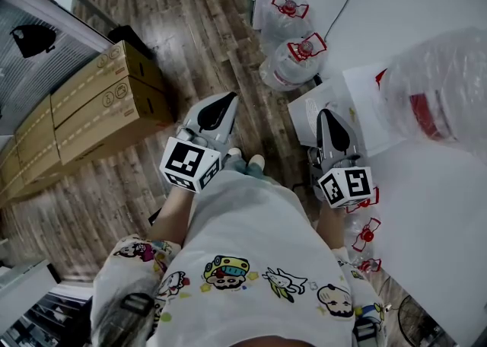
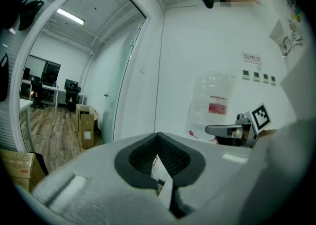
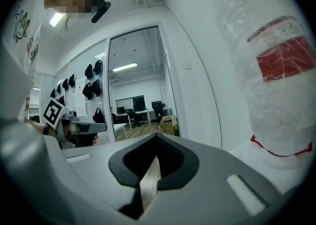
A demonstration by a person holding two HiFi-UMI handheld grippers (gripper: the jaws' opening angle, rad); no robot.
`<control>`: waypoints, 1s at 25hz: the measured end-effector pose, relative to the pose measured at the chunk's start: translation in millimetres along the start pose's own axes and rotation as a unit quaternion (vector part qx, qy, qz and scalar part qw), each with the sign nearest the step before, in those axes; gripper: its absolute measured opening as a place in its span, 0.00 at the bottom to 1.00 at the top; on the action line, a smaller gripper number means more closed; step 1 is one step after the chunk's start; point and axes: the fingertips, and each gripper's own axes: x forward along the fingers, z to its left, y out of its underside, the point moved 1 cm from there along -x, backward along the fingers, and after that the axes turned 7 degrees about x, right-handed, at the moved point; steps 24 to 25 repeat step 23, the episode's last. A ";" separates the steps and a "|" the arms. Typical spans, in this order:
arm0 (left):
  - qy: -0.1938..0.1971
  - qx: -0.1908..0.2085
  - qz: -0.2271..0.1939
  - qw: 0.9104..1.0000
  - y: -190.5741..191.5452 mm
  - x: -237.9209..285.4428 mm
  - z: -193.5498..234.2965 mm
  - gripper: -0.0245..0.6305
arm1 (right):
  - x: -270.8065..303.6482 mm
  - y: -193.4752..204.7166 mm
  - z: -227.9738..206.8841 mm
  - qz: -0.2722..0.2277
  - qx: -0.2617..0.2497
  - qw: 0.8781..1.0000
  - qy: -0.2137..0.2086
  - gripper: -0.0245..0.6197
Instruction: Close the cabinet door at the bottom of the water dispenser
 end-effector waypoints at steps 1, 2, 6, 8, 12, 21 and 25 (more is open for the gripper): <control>0.000 0.000 0.000 1.000 0.1 0.0 0.3 0.04 | 0.0 -0.2 0.2 0.000 -0.002 1.000 0.000 0.05; 0.000 0.000 0.000 1.000 0.3 -0.1 0.8 0.04 | 0.1 -0.4 0.6 0.000 -0.003 1.000 0.000 0.05; 0.004 -0.001 0.001 1.000 1.3 1.0 1.3 0.04 | 0.4 -1.9 2.5 0.001 -0.005 1.000 -0.001 0.05; 0.011 0.002 0.003 1.000 2.4 2.0 0.4 0.04 | 0.6 -2.0 3.3 0.001 -0.006 1.000 -0.001 0.05; 0.021 0.014 0.008 1.000 5.1 0.3 -0.4 0.04 | -1.6 0.0 2.2 0.000 -0.005 1.000 0.001 0.05; 0.025 0.035 0.006 0.999 -0.1 -0.1 9.4 0.04 | -6.3 0.6 0.7 -0.002 -0.006 1.000 0.004 0.05; 0.030 0.041 0.005 0.999 -2.6 4.1 11.0 0.04 | -6.5 -1.0 -1.0 -0.005 -0.008 1.000 0.007 0.05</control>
